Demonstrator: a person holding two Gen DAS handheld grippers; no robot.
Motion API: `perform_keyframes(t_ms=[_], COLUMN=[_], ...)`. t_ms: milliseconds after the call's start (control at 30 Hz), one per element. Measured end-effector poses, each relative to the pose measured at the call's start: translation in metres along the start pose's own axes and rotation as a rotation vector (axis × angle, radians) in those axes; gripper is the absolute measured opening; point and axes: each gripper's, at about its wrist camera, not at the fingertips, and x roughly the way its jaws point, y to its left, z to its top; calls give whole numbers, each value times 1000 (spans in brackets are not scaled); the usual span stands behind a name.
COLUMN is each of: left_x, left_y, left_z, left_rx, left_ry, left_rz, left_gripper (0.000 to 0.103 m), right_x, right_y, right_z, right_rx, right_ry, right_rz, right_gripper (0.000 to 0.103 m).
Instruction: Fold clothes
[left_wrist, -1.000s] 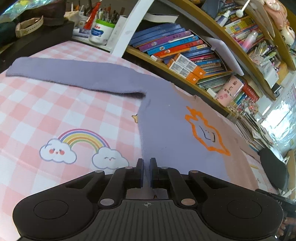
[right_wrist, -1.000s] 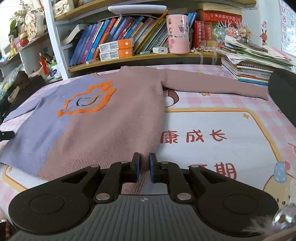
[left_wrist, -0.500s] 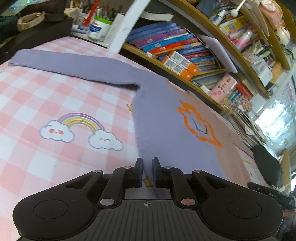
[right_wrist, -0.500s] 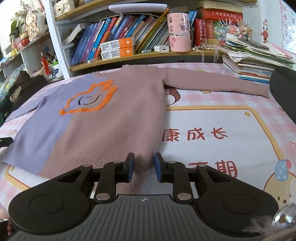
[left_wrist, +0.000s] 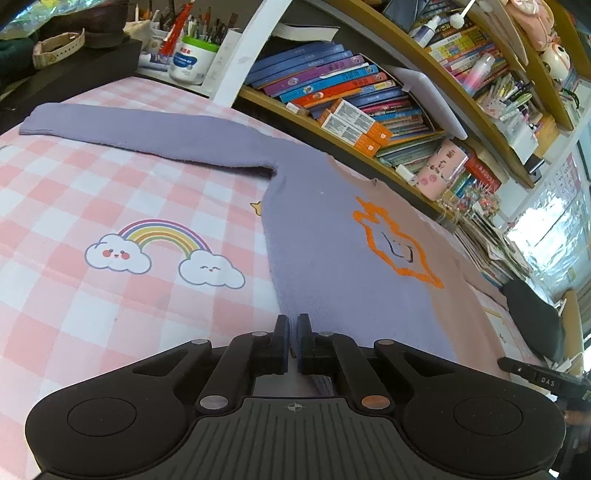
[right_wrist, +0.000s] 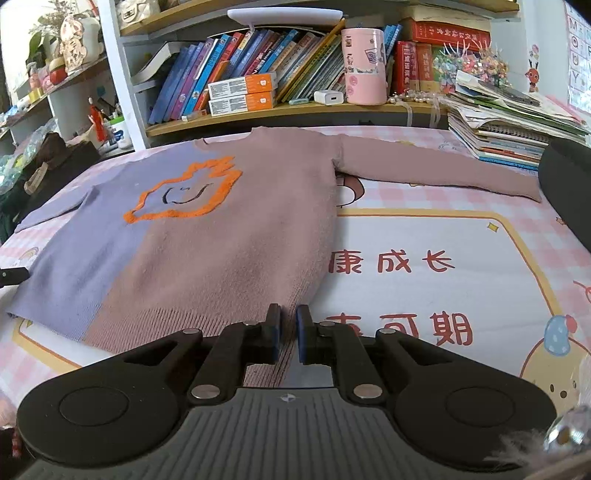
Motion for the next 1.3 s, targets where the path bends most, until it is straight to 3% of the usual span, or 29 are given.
perform_keyframes(t_ms=[267,400,600,767,833,1067,1300], left_x=[-9,-18,-22,-17,-17,-20,-21], left_y=[1,-3,-6,-14,-15,4,31], left_z=[-9,-4,11,15,16,26,74], left_rx=[-21,35,48,39,49,22,3], left_ry=[-10,-41,-120,-155,-163,-191,-249], left_rz=[1,35,82,79,95,205,381], left_gripper=[0,2,29,59,65,69,75], right_x=[-6,-12,-16,5,13,41,60], right_y=[4,3,20,51,62,77,81], right_z=[-6,2,28,40,44,57,70], right_rx=[-12,-32,-104,-196,-240,-305,-387], right_ry=[5,-40,-153,-163,-160,-150,-169], right_rz=[14,-14,4,92,117,159,87], right_gripper=[9,20,38,47,52,76,88])
